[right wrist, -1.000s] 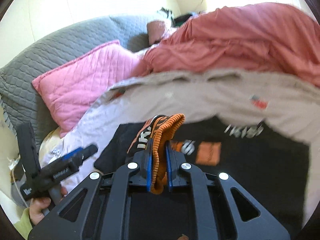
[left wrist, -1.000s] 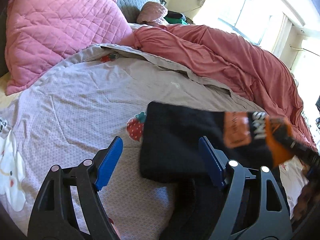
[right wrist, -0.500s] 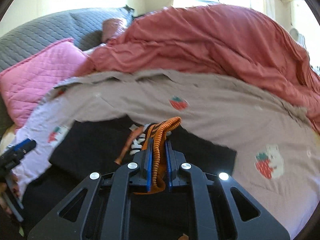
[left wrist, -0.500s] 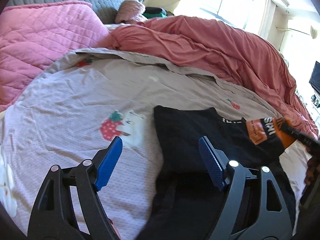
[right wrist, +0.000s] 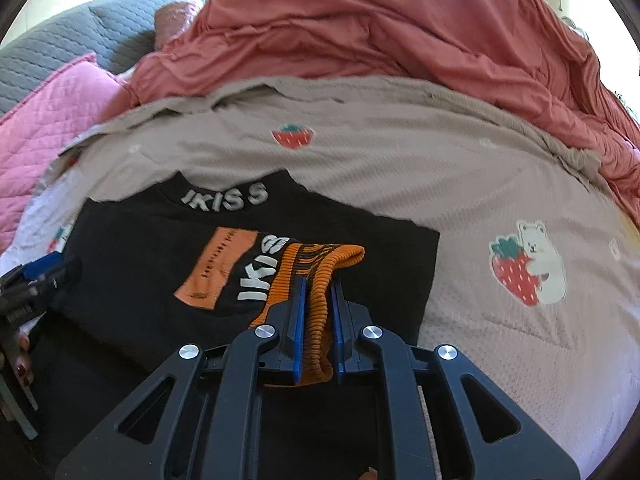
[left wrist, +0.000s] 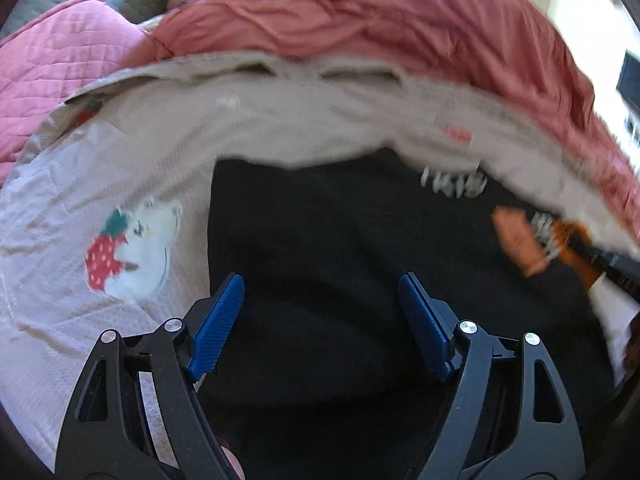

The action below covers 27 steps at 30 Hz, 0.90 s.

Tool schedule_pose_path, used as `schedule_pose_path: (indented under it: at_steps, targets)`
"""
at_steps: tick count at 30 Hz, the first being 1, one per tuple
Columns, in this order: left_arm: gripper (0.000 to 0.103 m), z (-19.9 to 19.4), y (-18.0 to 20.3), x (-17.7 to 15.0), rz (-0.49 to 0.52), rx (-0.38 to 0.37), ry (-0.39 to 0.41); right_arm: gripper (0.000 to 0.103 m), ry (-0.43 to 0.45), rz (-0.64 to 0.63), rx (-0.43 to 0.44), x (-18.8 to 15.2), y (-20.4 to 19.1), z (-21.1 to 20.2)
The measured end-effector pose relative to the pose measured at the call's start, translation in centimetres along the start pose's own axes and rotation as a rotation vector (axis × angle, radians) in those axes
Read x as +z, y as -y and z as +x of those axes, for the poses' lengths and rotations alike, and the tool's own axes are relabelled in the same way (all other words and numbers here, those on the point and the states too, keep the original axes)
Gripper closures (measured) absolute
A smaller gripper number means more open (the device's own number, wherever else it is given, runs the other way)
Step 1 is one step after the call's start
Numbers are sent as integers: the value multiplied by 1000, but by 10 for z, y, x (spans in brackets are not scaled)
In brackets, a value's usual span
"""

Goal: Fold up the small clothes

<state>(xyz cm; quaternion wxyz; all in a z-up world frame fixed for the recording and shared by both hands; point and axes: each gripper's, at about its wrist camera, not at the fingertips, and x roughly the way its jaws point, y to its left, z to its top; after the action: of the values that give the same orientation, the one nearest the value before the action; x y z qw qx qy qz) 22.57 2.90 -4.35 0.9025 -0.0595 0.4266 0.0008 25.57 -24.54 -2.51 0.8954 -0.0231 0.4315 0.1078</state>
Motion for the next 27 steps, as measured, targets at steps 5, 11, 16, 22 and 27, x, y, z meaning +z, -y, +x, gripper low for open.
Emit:
schedule_pose_path:
  at_steps: [5, 11, 16, 22, 27]
  targets:
    - [31, -3, -12, -3, -33, -77, 5, 91, -53, 18, -35, -10, 4, 20]
    - [31, -16, -9, -8, -10, -89, 33, 82, -30, 63, -51, -9, 12, 8]
    - [31, -37, -9, -4, 7, -83, 98, 79, 45, 66, -19, -16, 15, -27]
    - [31, -54, 1, -4, 46, -104, 144, 74, 55, 0, 59, -30, -5, -44]
    - [31, -42, 19, -11, 133, -62, 97, 74, 49, -64, 105, -31, -33, -39]
